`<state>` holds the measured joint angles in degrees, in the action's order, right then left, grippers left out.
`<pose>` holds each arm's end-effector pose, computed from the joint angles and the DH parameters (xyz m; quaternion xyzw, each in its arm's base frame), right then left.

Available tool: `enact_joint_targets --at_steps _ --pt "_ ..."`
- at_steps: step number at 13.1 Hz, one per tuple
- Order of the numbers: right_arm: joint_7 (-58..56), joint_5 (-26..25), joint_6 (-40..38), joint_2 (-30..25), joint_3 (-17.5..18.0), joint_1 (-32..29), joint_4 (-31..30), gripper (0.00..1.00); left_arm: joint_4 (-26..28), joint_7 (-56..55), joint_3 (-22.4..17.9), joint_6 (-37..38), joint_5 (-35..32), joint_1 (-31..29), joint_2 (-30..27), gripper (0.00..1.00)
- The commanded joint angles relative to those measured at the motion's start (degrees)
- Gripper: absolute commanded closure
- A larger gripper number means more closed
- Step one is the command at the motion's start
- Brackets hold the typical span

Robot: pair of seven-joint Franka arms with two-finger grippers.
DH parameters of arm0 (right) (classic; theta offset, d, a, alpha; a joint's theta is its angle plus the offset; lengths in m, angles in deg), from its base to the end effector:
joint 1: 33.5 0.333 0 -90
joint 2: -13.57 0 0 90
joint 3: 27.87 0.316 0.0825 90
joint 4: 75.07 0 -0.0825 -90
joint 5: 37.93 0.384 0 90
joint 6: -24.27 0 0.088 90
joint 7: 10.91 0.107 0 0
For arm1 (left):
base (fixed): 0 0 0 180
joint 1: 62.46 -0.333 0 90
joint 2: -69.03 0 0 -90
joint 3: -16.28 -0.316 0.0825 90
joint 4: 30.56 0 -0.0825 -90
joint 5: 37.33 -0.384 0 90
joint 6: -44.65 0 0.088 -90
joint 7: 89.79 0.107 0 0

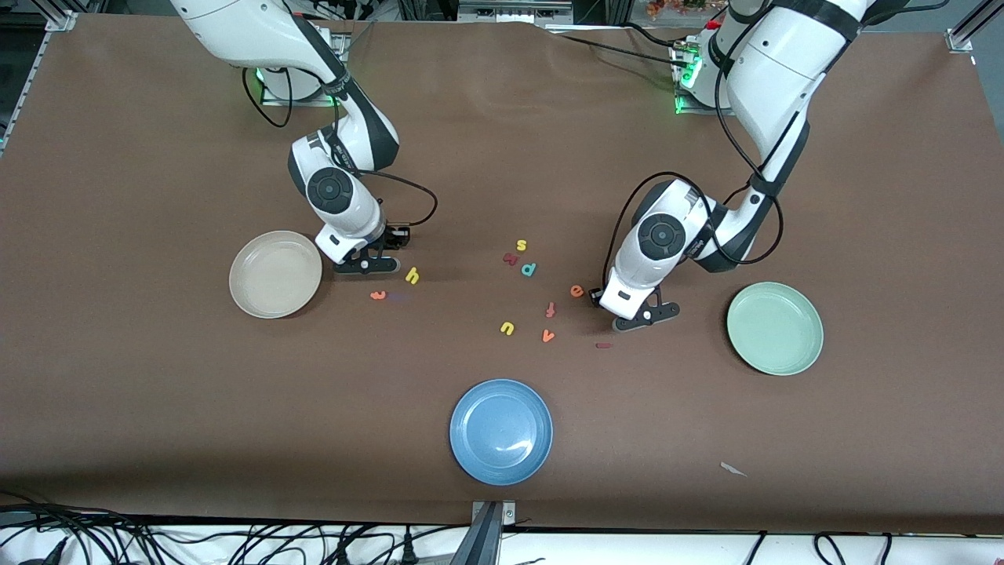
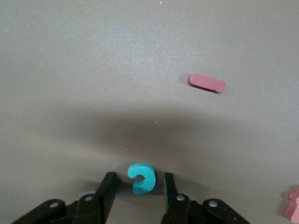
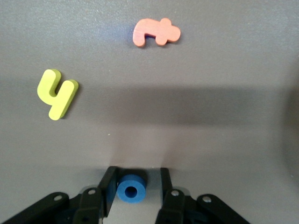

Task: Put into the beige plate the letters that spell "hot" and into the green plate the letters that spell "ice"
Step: 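Grasp the blue ring with the right gripper while the left gripper grasps the teal c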

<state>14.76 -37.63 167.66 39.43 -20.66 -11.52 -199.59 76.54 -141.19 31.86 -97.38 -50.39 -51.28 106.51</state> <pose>0.4779 0.2691 0.1734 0.9975 0.0239 -0.0660 0.0014 0.5693 -0.2795 0.1713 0.9886 0.1500 -0.0124 0.0068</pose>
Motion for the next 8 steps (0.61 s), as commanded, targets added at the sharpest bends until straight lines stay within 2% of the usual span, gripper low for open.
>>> enact_joint_targets --at_steps 1,5,8 --pt "-0.1 0.2 0.6 -0.4 1.4 -0.4 -1.3 0.53 -2.1 -1.2 -0.1 -0.4 -1.5 0.2 2.1 0.52" --pt "-0.1 0.1 0.8 -0.1 1.4 -0.4 -1.3 0.57 -2.2 -1.2 -0.1 -0.4 -1.5 0.2 2.2 0.56" --pt "-0.2 0.2 0.7 -0.1 1.4 -0.4 -1.3 0.74 -2.2 -1.3 -0.1 -0.3 -1.5 0.2 2.1 0.61"
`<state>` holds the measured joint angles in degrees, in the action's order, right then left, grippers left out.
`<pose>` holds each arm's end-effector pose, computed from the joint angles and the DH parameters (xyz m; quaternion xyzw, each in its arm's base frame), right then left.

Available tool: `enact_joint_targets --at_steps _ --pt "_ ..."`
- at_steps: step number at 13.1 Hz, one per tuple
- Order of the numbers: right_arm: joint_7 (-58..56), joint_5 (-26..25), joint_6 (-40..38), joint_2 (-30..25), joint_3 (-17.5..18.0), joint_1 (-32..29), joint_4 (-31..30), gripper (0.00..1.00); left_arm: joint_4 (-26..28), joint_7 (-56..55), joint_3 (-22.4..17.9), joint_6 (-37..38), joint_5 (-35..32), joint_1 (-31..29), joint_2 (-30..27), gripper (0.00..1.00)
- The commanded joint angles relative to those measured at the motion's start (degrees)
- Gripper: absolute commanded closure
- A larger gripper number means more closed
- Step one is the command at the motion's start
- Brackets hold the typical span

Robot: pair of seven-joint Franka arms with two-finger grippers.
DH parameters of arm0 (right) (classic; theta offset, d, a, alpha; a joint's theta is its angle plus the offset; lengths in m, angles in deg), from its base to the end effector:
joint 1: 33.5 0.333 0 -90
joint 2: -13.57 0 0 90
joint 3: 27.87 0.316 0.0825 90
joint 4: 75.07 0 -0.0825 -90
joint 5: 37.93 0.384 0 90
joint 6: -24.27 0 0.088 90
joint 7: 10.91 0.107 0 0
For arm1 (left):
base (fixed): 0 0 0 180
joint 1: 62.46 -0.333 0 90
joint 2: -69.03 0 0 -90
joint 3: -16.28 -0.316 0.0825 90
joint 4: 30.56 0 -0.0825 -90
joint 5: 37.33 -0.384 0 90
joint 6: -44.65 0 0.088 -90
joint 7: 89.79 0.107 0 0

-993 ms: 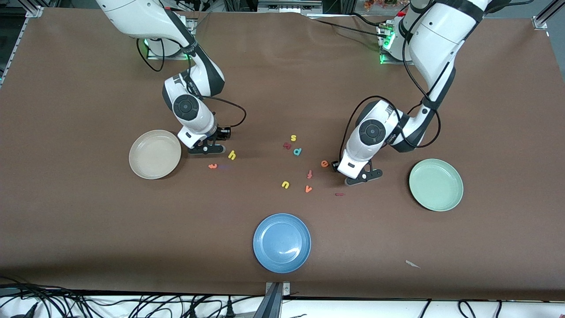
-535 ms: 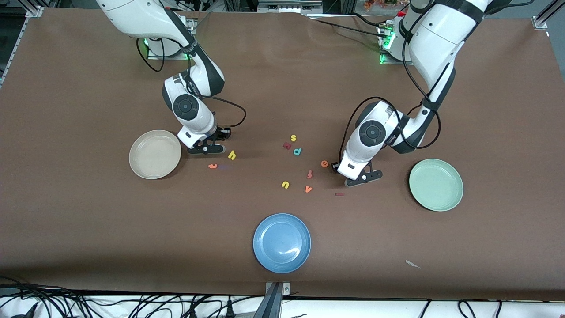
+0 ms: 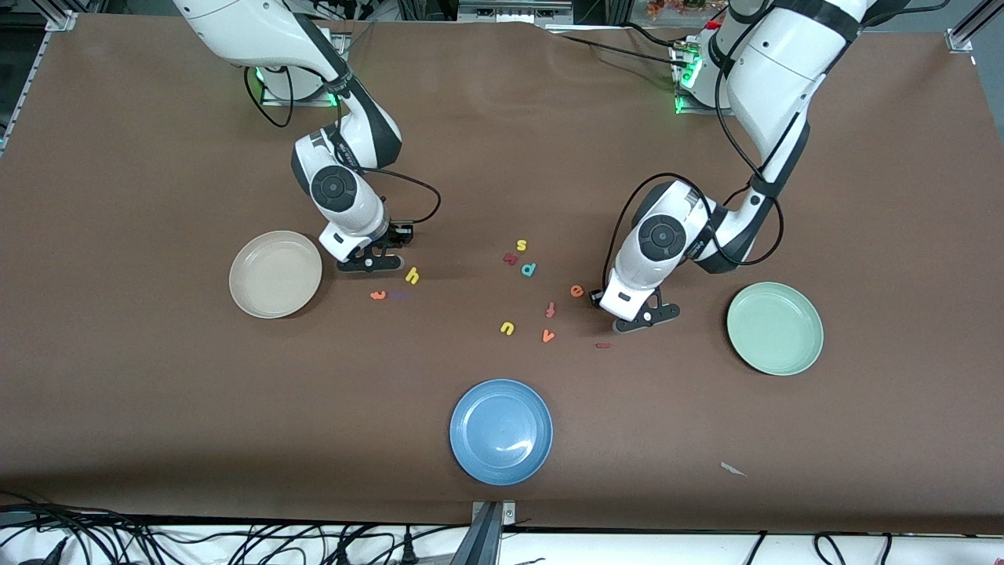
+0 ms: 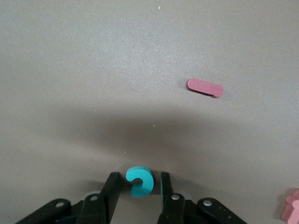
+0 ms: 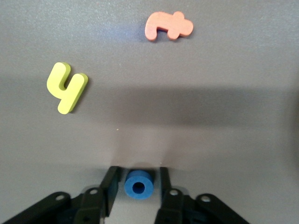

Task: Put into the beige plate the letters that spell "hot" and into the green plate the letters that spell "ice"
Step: 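Grasp the blue ring with the right gripper while the left gripper grasps the teal c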

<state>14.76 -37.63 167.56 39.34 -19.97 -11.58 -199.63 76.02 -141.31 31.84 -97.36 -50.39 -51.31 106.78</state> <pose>0.4747 0.2744 0.1742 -0.9973 -0.0290 0.0673 0.0004 0.5721 -0.2797 0.1717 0.9883 0.1522 -0.0109 0.0081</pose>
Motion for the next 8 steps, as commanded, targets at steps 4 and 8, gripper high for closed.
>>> enact_joint_targets --at_steps 4,8 --pt "-0.1 0.1 0.7 -0.1 0.7 -0.3 -1.2 0.81 -1.7 -0.7 -0.1 -0.3 -1.5 0.2 1.9 0.65" --pt "-0.4 0.2 -4.4 -3.1 0.4 -0.4 0.5 0.81 -1.7 -0.5 -0.1 -0.3 -1.5 0.2 1.9 0.69"
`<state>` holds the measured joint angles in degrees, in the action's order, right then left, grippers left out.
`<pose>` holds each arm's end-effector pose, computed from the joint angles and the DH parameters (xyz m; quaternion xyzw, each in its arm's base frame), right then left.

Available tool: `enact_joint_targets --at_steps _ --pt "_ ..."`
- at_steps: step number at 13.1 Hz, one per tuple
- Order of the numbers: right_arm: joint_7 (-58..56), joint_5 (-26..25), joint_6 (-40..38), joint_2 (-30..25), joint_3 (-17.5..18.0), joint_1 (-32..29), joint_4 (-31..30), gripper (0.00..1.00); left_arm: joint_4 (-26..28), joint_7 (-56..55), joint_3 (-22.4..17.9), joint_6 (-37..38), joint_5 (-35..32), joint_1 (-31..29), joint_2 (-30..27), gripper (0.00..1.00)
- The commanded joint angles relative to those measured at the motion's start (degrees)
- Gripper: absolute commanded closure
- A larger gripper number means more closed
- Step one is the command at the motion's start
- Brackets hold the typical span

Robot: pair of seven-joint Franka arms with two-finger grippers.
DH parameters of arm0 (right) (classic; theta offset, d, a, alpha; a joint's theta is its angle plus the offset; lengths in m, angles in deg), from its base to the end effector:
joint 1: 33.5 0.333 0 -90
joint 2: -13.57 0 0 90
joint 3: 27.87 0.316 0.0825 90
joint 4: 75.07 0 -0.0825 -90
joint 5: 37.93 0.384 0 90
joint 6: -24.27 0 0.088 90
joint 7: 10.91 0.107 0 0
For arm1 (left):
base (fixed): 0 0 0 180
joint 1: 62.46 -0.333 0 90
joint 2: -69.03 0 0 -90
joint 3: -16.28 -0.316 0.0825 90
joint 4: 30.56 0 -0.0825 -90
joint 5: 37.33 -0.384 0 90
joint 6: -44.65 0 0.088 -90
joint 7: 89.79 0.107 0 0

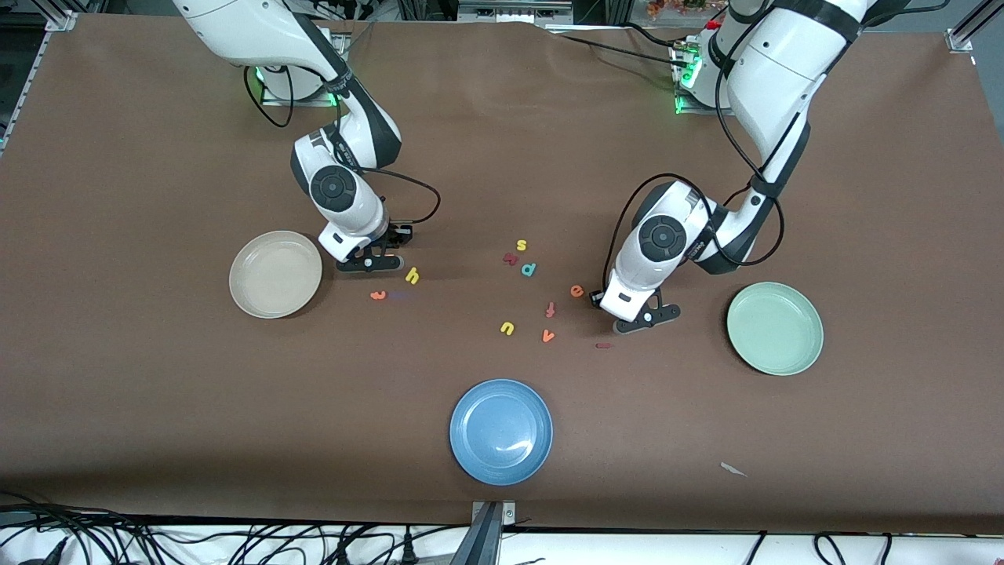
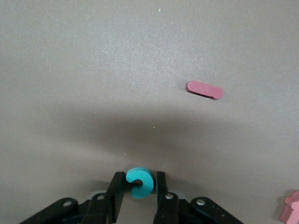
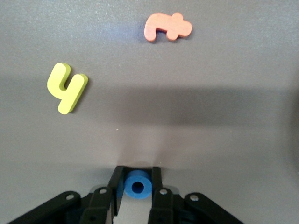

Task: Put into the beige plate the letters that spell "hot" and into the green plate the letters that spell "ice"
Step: 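Grasp the blue ring with the right gripper while the left gripper grasps the teal c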

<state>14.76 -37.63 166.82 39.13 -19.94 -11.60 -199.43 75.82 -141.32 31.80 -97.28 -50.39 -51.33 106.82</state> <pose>0.4751 0.2747 0.1765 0.9971 0.0292 -0.0698 0.0010 0.5734 -0.2793 0.1724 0.9881 0.1530 -0.0102 0.0083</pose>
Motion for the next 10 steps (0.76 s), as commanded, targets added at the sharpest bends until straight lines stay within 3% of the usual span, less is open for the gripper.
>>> enact_joint_targets --at_steps 1,4,6,10 --pt "-0.7 0.2 -6.8 -4.3 -0.5 -0.5 1.5 0.81 -1.5 -0.5 0.0 -0.3 -1.5 0.2 1.8 0.71" --pt "-4.4 0.2 -17.6 -6.9 -5.3 -0.5 6.7 0.81 -1.5 -0.5 0.0 -0.2 -1.5 0.2 1.8 0.72" --pt "-8.9 0.1 -23.3 -7.0 -11.2 -0.5 9.5 0.84 -1.4 -0.4 0.0 -0.1 -1.5 0.1 1.8 0.73" --pt "-24.4 -0.2 -22.1 -4.7 -21.1 -1.9 9.7 0.84 -2.2 -0.2 0.0 0.4 -1.8 -0.5 1.1 0.77"
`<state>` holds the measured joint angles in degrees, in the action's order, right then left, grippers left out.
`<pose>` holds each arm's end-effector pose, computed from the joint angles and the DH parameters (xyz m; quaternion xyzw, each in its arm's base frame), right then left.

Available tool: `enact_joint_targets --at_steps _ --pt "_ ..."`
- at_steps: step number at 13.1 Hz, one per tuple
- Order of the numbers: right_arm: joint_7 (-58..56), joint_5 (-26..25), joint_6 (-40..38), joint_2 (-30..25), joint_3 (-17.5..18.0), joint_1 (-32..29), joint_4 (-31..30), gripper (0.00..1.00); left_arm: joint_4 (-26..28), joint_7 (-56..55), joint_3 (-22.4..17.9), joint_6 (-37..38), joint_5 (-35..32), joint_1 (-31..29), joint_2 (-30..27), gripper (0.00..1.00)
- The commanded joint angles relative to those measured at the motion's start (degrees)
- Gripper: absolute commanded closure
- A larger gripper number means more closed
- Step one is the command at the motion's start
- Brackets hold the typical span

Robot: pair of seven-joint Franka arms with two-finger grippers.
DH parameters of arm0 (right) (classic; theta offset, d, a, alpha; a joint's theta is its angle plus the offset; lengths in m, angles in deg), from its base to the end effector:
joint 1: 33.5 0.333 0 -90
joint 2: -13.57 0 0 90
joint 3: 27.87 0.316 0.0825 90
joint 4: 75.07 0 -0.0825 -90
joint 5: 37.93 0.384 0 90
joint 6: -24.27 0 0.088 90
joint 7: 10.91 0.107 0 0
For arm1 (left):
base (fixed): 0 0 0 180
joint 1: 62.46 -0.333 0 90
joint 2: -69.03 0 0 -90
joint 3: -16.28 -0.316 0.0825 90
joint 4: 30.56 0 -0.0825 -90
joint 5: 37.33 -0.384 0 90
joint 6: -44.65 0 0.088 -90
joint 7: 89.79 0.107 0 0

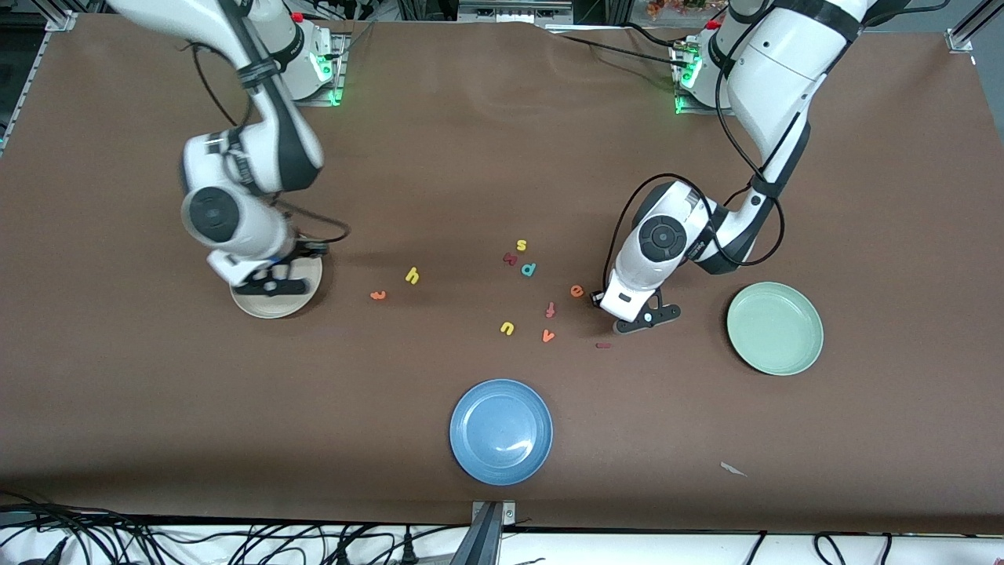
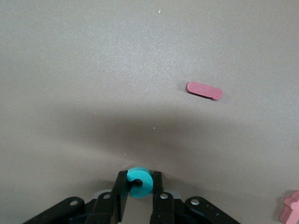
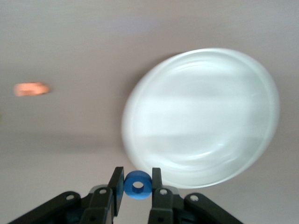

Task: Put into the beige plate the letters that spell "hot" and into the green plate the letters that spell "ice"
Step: 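Carry the ring to the beige plate while the left gripper carries the c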

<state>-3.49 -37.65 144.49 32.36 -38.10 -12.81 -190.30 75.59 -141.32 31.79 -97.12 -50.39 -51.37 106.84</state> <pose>0.5636 0.1064 0.2760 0.9924 0.0261 -0.1119 0.0449 0.5748 -0.2790 0.1735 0.9880 0.1537 -0.0097 0.0083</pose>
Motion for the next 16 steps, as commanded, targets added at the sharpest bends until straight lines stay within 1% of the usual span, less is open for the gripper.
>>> enact_joint_targets --at_steps 1,4,6,7,8,9,10,11,13,14,16 --pt "-8.5 -0.2 1.5 3.4 -3.5 -1.8 0.4 0.84 -3.0 0.2 0.0 1.9 -1.8 -0.6 0.9 0.77" --pt "-11.9 0.0 7.0 8.1 -3.5 -4.7 0.3 0.83 -8.7 4.7 0.0 11.6 -1.0 -1.9 0.7 0.78" --pt "-12.4 0.1 8.3 9.2 -3.5 -5.1 0.2 0.81 -11.5 9.2 0.0 16.5 -0.9 -3.1 0.6 0.79" --pt "-12.3 0.1 8.3 9.2 -3.5 -5.1 0.1 0.63 -12.3 12.0 0.0 18.6 -0.9 -4.1 0.2 0.79" --pt "-12.1 0.2 8.2 9.1 -3.5 -5.1 0.3 0.14 -12.9 15.2 0.0 20.5 -0.9 -5.4 -0.2 0.8" --pt "-11.6 0.2 7.7 8.5 -3.3 -5.0 0.4 0.05 -13.2 18.2 0.0 21.7 -1.0 -7.2 -0.6 0.8" --pt "-10.6 0.4 7.2 7.3 -3.0 -4.6 0.7 0.02 -13.2 21.1 0.0 22.2 -1.0 -8.9 -1.2 0.8" --pt "-7.7 0.9 6.0 6.4 -2.2 -4.3 1.8 0.02 -13.2 24.2 0.0 23.0 -1.1 -10.6 -1.4 0.8" --pt "-0.6 1.2 1.5 5.8 1.6 -4.3 5.4 0.03 -13.2 30.5 -0.3 24.3 -1.9 -13.6 -1.9 0.8" --pt "3.4 1.2 1.1 5.8 3.8 -4.3 6.8 0.03 -13.2 34.1 -0.4 24.4 -1.9 -15.3 -1.9 0.8" --pt "10.1 1.2 2.2 6.0 8.2 -4.3 7.7 0.03 -13.2 40.7 -0.8 27.1 -2.0 -17.7 -1.9 0.8"
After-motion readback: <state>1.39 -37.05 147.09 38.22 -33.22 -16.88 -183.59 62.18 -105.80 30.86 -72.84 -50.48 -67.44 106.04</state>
